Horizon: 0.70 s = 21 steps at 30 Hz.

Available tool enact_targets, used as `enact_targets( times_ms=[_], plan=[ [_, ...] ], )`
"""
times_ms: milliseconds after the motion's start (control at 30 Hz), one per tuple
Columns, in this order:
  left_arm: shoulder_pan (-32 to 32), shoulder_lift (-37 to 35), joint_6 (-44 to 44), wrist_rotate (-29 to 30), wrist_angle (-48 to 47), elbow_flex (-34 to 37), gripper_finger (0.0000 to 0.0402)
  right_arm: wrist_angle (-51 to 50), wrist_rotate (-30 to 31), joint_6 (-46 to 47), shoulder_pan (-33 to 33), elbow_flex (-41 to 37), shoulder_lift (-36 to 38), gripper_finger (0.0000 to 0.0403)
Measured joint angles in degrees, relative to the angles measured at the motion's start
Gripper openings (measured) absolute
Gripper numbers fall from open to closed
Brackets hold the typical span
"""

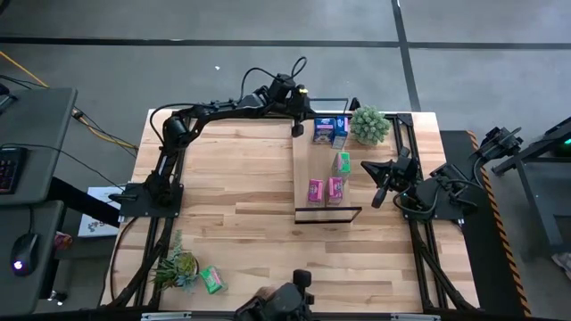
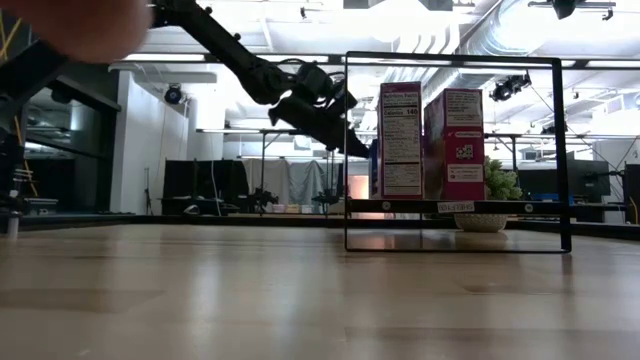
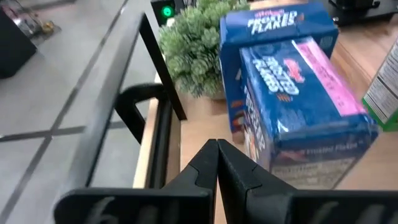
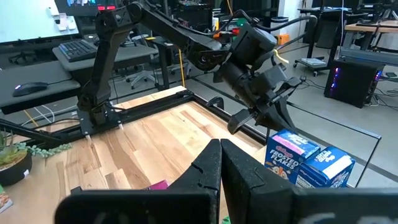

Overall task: Stack cereal on shelf
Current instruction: Put the blue cereal box on the shelf aligned with the other blue cereal box

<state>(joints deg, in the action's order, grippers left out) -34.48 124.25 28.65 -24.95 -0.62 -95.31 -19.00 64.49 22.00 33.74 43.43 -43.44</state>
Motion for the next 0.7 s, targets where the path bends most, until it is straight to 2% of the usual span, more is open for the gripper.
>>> enact_targets(
  times_ms=[267, 433, 500, 567, 700],
  plan=[
    [0.04, 0.02, -0.96, -0.05, -2.81, 0.00, 0.0000, 0.01, 0.48, 0.17, -0.01, 0.00, 0.00, 0.0000],
    [0.11, 0.02, -1.17, -0.46, -3.23, -0.04, 0.0000, 0.04, 0.96, 7.80, -1.24, -0.01, -0.14, 0.0000],
    [0.09, 0.00, -1.18, -0.46, -3.34, -0.07, 0.0000, 0.77, -2.66, 8.86, -3.82, -0.01, -0.79, 0.0000],
    [0.09, 0.00, -1.34, -0.45, -3.48, -0.07, 0.0000, 4.06, -8.48, 6.12, -8.11, 0.01, -1.98, 0.0000],
    [0.15, 0.00, -1.41, -0.44, -3.60, -0.07, 0.0000, 5.35, -25.79, 0.04, -19.29, 4.57, -6.96, 0.0000]
  ],
)
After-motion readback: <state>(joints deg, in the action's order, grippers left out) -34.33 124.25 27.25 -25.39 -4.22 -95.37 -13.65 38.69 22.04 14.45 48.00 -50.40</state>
